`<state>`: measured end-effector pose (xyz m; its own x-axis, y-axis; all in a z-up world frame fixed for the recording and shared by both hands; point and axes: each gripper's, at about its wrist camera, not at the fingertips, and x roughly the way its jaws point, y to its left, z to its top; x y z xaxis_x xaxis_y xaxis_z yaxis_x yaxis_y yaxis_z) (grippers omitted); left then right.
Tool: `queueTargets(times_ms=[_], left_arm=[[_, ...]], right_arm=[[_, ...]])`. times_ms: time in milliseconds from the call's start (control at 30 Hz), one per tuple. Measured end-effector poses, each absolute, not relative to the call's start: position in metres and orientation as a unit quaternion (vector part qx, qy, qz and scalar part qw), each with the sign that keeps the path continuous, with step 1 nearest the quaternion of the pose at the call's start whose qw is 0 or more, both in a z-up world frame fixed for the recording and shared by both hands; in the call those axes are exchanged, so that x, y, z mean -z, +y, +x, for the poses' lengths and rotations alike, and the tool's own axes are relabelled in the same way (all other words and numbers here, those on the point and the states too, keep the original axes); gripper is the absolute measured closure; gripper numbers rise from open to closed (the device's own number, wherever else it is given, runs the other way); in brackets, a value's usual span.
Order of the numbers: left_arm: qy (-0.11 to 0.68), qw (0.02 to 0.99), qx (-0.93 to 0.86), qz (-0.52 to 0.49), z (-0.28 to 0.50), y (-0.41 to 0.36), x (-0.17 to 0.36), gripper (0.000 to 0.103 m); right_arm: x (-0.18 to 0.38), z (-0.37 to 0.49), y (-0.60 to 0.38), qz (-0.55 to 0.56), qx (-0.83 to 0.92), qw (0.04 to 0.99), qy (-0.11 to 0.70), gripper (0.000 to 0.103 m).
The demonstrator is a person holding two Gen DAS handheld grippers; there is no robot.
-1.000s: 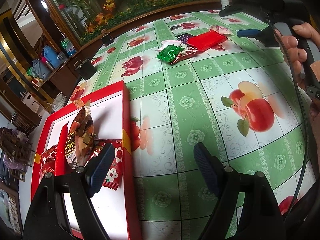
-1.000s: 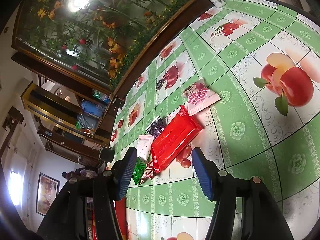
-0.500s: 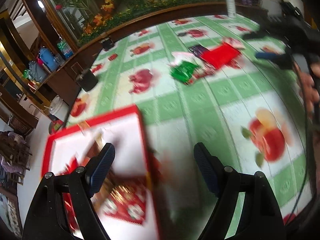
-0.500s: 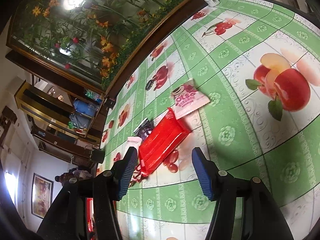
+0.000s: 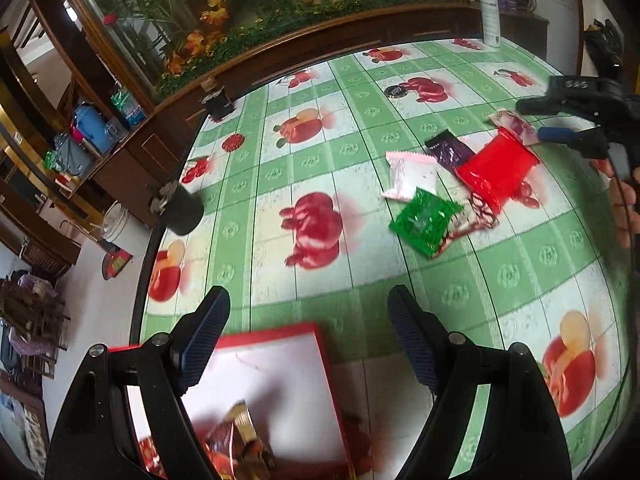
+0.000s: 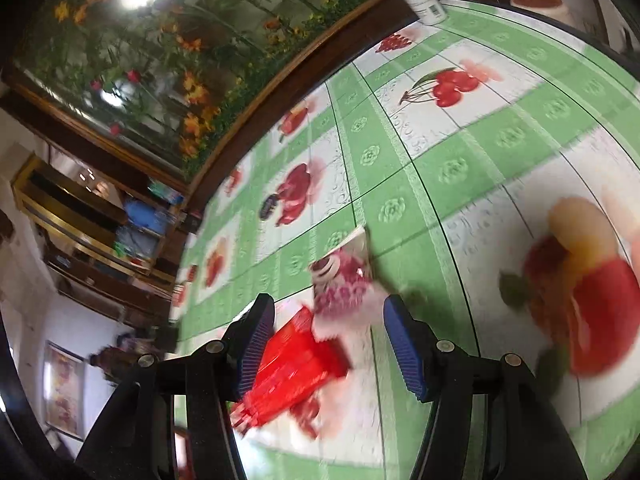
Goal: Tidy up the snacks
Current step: 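Move both grippers back over the remaining snack packets, then grasp the green packet with the left gripper while the right grasps the pink Lotso packet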
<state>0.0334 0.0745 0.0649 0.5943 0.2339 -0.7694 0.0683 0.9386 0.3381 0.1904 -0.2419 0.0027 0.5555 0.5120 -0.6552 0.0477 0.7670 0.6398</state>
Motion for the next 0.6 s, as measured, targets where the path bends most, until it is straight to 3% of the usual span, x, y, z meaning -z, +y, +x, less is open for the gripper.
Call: queueTargets(times_ms=[433,467,500,533,600], left_arm=[[0.469,0.861,-0.016,0.195,0.078,0.062,-0.05,0.022],[0.469,0.861,-0.008,0.196,0.081,0.058,-0.049,0.022],[0.467,0.862,-0.005,0.197,0.083,0.055,-0.048,0.022],[0.463,0.864,-0.003,0.199,0.086,0.051,-0.047,0.022],[0.456,0.865,0.002,0.209,0.092,0.044,-0.044,0.022]], right_arm=[[-0.005,0.219,-0.195,0.162,-0.103,0.872,0.45,0.047],[-0.005,0.22,-0.195,0.157,-0.099,0.874,0.45,0.051],[-0.004,0.22,-0.193,0.14,-0.088,0.874,0.457,0.08],[-0.002,0.221,-0.192,0.128,-0.082,0.873,0.464,0.101],[-0.001,0.218,-0.197,0.142,-0.091,0.87,0.463,0.102]])
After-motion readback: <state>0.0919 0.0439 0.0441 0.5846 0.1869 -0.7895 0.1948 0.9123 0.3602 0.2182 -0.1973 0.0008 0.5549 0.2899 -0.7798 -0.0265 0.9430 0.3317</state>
